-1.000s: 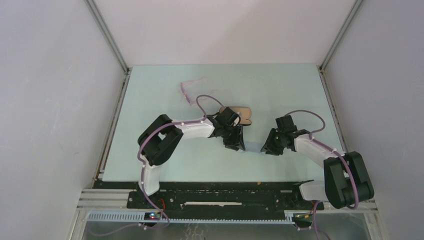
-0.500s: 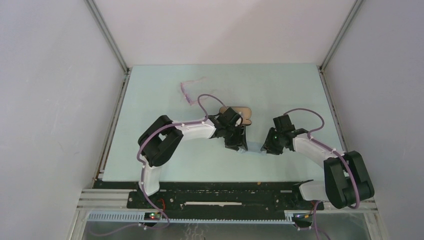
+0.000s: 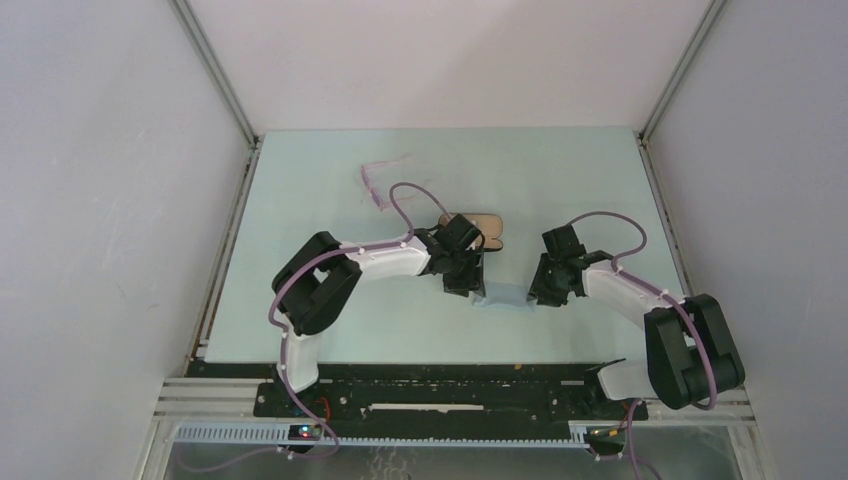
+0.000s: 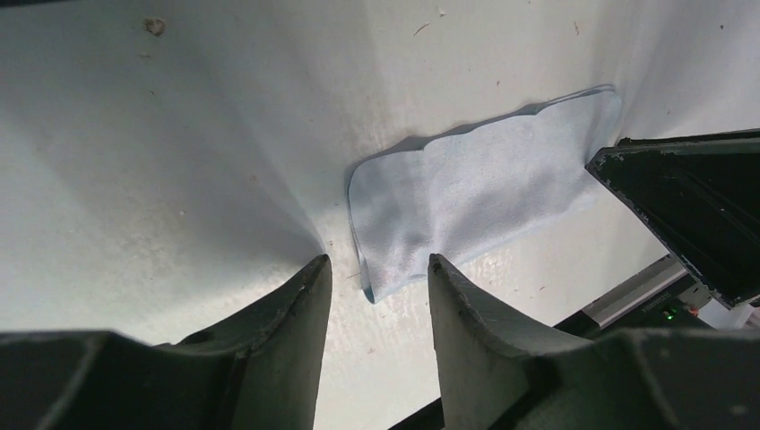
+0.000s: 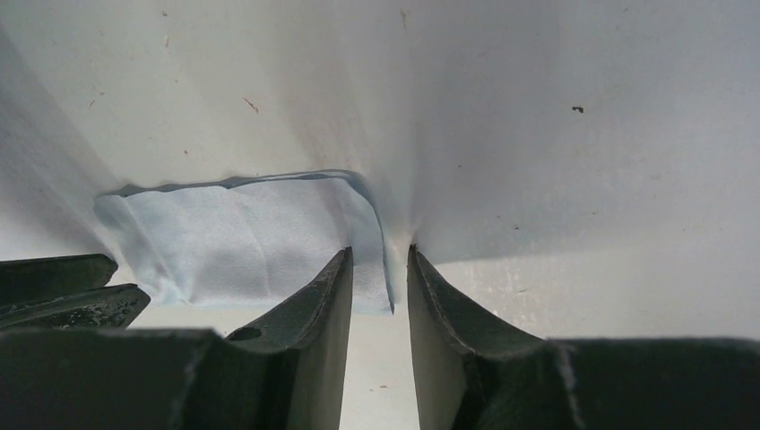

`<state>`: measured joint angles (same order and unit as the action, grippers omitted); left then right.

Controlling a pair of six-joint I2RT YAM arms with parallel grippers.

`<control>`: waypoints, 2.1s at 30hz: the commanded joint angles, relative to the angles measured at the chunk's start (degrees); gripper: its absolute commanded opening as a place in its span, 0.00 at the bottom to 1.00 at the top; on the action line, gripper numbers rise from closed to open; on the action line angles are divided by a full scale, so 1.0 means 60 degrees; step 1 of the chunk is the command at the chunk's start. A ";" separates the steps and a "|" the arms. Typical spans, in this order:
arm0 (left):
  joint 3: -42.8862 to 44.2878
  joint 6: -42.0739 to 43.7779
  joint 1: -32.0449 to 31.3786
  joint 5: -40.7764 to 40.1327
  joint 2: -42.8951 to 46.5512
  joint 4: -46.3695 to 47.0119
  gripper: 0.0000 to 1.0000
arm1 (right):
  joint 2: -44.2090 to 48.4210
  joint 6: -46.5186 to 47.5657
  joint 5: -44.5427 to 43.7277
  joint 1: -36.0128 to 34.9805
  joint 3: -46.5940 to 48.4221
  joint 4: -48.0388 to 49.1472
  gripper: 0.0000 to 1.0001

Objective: Organize the sunglasses
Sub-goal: Pick up the glasses cleaning cloth from the center of the board.

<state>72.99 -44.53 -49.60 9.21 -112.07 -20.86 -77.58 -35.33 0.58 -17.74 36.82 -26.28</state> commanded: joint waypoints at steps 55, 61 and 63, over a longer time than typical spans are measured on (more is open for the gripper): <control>0.0894 0.0285 -0.0088 0.0130 0.0400 -0.0649 0.00 | 0.1404 -0.0238 0.0671 -0.0417 0.0564 -0.0453 0.00; 0.0968 0.0304 0.0110 0.0244 0.0852 -0.0639 0.00 | 0.1485 -0.0191 0.0651 -0.0428 0.0968 -0.0614 0.00; 0.0995 0.0357 0.0206 0.0375 0.0925 -0.0641 0.00 | 0.1413 -0.0154 0.0647 -0.0437 0.1063 -0.0626 0.00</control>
<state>76.75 -43.99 -49.47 11.11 -110.41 -24.60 -69.67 -36.18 4.62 -20.23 40.40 -29.36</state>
